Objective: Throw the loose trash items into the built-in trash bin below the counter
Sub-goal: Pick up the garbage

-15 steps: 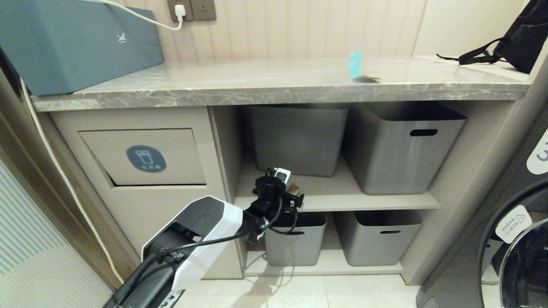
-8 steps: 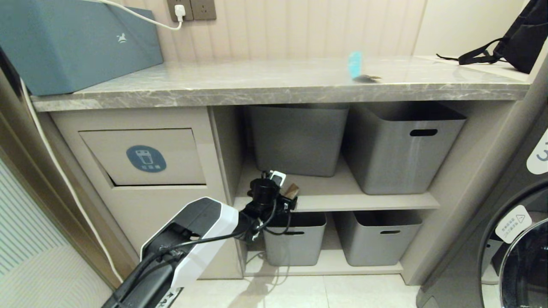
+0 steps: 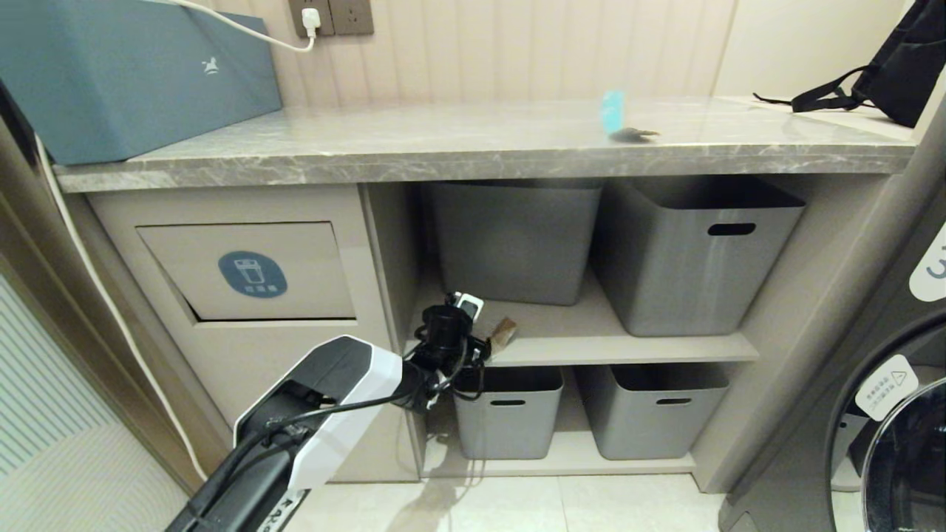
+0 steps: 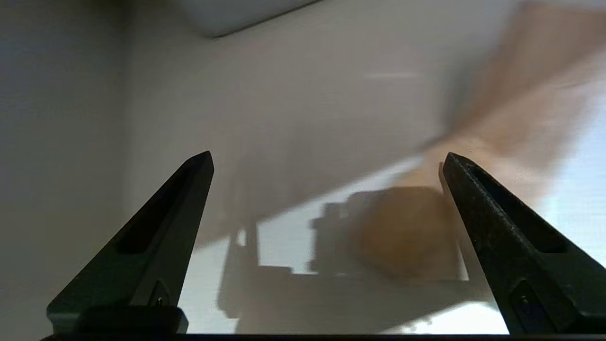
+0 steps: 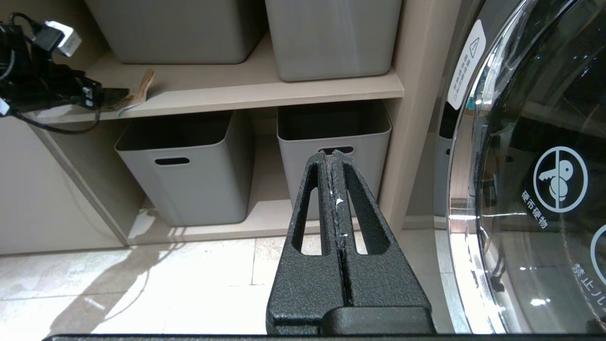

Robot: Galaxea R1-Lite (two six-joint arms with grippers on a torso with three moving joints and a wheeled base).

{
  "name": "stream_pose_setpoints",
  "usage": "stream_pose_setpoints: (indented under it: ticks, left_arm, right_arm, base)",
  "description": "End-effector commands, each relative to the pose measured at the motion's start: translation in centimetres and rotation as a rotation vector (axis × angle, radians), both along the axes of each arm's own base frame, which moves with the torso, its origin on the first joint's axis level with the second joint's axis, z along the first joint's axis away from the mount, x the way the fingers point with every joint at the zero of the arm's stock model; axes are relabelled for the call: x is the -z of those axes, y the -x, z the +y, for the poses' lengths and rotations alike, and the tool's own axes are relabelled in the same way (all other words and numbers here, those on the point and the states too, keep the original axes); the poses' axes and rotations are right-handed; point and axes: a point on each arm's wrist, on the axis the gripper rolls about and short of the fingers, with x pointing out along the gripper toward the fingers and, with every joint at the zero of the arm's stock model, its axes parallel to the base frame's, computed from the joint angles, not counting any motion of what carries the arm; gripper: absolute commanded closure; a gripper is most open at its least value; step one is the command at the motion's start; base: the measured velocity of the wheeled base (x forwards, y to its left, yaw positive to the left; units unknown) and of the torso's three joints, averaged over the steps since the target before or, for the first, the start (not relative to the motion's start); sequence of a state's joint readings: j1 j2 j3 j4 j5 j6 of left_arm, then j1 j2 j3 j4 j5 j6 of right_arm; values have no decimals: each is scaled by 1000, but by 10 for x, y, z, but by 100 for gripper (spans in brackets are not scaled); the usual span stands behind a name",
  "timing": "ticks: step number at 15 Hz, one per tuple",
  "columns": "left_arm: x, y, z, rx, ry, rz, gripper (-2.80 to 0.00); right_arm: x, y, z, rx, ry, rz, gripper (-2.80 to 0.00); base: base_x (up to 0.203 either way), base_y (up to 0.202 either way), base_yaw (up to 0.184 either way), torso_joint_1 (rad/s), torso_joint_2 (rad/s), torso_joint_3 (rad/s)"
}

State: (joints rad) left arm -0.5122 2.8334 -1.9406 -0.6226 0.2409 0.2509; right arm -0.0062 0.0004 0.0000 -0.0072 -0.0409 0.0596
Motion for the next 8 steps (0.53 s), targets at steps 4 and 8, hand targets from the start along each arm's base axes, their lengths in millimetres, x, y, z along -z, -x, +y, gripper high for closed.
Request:
stream_pose_setpoints:
  ticks: [4, 8]
  left_arm:
    - [-14, -2, 8, -13, -87, 35, -280]
    - [-22, -1, 7, -9, -82, 26, -280]
  right_arm:
    - [0, 0, 0, 1, 0, 2, 0]
    - [0, 0, 0, 1, 0, 2, 0]
  base:
    - [0, 0, 0, 0, 0, 0]
    - [0, 0, 0, 0, 0, 0]
